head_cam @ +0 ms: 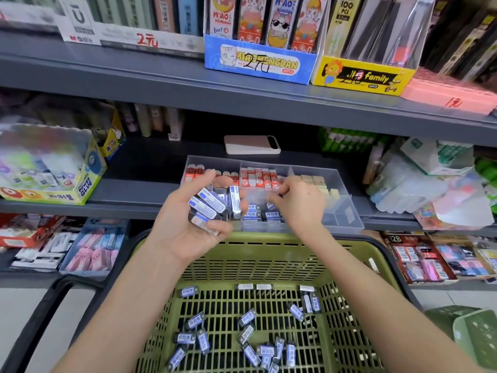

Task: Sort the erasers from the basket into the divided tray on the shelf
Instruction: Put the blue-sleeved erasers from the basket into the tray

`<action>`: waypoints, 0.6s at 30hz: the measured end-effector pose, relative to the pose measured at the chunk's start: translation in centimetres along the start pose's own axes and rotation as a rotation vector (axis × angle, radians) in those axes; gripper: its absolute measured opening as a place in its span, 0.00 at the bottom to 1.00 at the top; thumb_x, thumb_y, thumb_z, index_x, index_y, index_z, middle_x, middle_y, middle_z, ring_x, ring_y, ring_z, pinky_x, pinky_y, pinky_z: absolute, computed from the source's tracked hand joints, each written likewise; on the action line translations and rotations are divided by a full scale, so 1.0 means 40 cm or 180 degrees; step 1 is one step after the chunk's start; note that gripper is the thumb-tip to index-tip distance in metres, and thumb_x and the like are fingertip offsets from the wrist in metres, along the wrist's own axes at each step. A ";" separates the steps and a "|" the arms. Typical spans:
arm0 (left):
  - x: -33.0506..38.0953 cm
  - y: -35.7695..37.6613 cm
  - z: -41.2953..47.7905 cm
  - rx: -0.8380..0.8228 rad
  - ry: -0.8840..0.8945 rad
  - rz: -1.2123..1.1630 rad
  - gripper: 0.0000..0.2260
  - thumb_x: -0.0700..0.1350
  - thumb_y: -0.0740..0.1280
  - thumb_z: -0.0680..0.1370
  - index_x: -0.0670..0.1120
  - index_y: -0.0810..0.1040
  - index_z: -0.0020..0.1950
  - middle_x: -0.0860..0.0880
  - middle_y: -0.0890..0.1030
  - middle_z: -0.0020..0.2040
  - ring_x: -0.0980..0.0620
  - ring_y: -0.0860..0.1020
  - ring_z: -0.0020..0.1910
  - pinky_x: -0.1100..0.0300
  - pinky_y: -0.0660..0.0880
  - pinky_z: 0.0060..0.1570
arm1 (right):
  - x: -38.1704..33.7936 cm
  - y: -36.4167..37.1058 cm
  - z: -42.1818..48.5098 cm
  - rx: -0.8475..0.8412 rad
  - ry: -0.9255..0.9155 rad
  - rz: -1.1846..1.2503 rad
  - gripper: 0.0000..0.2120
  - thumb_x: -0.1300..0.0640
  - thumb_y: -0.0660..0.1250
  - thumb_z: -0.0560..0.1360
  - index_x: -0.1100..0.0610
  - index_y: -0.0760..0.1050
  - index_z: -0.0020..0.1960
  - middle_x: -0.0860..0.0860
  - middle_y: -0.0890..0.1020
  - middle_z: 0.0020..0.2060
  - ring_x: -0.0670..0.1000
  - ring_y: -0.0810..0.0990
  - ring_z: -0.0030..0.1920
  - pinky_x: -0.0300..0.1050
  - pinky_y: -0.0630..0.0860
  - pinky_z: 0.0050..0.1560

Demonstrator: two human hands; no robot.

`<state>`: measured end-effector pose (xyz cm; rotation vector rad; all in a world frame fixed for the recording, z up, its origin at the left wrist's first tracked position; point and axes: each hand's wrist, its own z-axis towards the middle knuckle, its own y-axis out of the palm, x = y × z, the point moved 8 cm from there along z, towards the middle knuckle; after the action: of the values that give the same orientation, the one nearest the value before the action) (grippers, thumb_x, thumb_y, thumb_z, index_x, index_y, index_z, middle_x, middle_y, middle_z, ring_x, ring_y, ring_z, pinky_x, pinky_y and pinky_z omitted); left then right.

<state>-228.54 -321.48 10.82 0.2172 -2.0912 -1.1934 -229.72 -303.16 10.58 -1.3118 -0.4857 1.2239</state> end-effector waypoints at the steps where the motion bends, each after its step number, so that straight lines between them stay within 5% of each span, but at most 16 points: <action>1: -0.001 -0.002 -0.001 -0.0001 -0.0018 -0.0005 0.10 0.50 0.67 0.71 0.44 0.81 0.37 0.43 0.81 0.42 0.45 0.80 0.36 0.68 0.65 0.16 | 0.001 0.003 0.000 -0.0046 0.0025 -0.0040 0.12 0.49 0.72 0.69 0.54 0.73 0.34 0.47 0.75 0.30 0.53 0.78 0.37 0.42 0.63 0.32; 8: -0.006 -0.034 -0.004 0.0038 -0.0074 -0.0091 0.09 0.49 0.70 0.67 0.43 0.82 0.37 0.42 0.81 0.41 0.45 0.81 0.37 0.68 0.65 0.16 | 0.008 0.012 0.008 -0.0331 -0.0186 -0.0599 0.16 0.46 0.66 0.73 0.55 0.75 0.32 0.51 0.76 0.28 0.54 0.76 0.36 0.41 0.60 0.30; 11: -0.010 -0.046 -0.002 0.0111 -0.0070 -0.0069 0.10 0.49 0.69 0.68 0.43 0.82 0.37 0.41 0.82 0.43 0.45 0.81 0.37 0.67 0.65 0.16 | 0.009 0.002 0.007 -0.0162 -0.0089 -0.0735 0.12 0.53 0.65 0.72 0.57 0.78 0.33 0.51 0.77 0.28 0.54 0.77 0.35 0.39 0.60 0.28; 14: -0.013 -0.049 -0.001 0.0106 -0.0090 -0.0044 0.10 0.49 0.68 0.69 0.43 0.82 0.37 0.42 0.81 0.43 0.46 0.80 0.37 0.67 0.66 0.16 | 0.000 -0.001 0.005 -0.0071 -0.0100 -0.0874 0.10 0.58 0.62 0.70 0.56 0.81 0.37 0.52 0.81 0.32 0.54 0.79 0.36 0.39 0.63 0.30; 18: -0.017 -0.043 0.000 0.0125 -0.0099 -0.0050 0.11 0.49 0.67 0.70 0.43 0.82 0.36 0.41 0.81 0.42 0.45 0.80 0.36 0.67 0.66 0.16 | -0.010 0.024 0.004 -0.0425 -0.0587 -0.1400 0.14 0.50 0.59 0.76 0.54 0.78 0.37 0.51 0.84 0.47 0.55 0.79 0.42 0.43 0.66 0.44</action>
<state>-228.37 -322.14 9.11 0.2350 -2.1448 -1.1728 -230.36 -303.63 9.89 -1.1278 -0.9483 0.9562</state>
